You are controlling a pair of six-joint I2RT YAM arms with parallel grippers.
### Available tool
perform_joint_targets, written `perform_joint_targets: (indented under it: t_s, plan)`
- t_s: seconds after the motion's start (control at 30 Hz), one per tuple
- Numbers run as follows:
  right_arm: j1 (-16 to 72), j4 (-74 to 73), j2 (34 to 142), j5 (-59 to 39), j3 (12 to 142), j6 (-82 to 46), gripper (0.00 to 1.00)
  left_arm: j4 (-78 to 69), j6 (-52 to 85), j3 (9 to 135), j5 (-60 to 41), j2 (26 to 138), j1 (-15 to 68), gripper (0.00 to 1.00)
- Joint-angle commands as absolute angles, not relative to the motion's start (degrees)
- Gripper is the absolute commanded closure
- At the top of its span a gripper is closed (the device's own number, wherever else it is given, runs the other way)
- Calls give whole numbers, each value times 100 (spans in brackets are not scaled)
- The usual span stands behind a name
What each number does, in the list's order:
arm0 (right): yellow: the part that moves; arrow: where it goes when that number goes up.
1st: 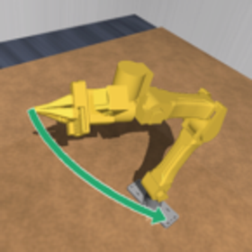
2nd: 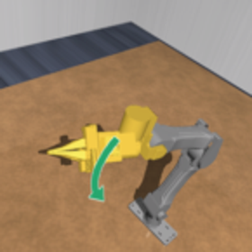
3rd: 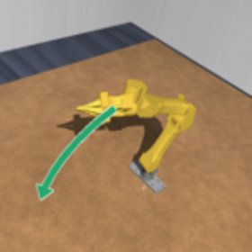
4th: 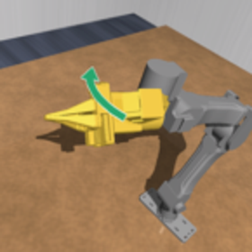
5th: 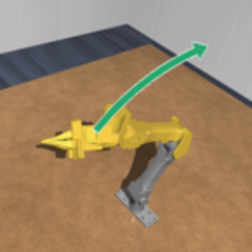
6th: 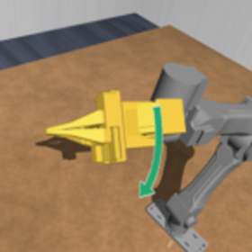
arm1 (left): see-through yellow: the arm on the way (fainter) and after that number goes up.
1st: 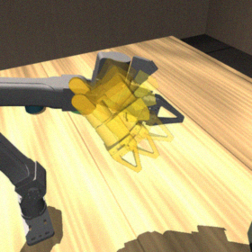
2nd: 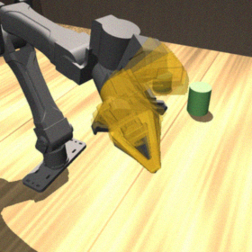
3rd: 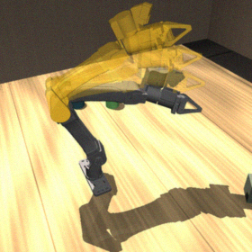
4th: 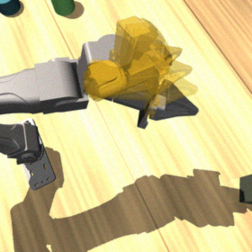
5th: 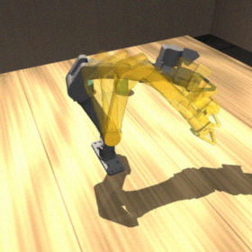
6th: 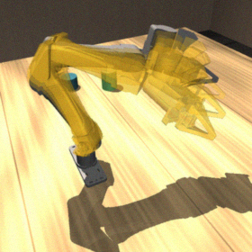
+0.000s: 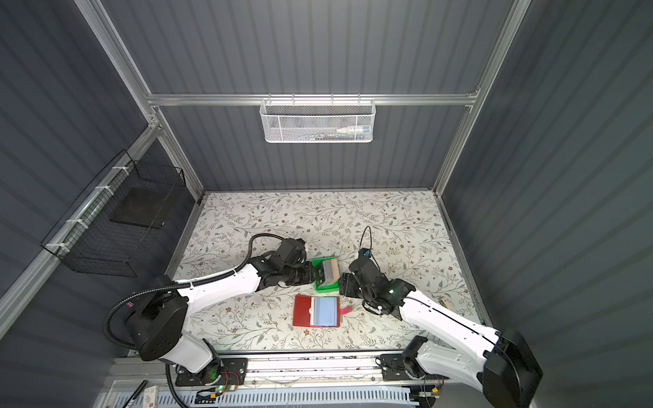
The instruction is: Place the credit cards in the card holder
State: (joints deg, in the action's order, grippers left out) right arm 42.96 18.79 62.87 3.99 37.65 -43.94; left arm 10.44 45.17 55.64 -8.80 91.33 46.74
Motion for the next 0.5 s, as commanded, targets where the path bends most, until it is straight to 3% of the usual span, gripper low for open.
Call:
perform_joint_targets:
  t_s: [0.0,0.47]
  plan:
    - [4247,1639,6746,100,4073,-4012,27,838,4318,5754,-1112,9329,4616,77]
    - [4133,1494,8177,88,4823,-3645,19,764,4262,5843,-1092,9744,4377,83]
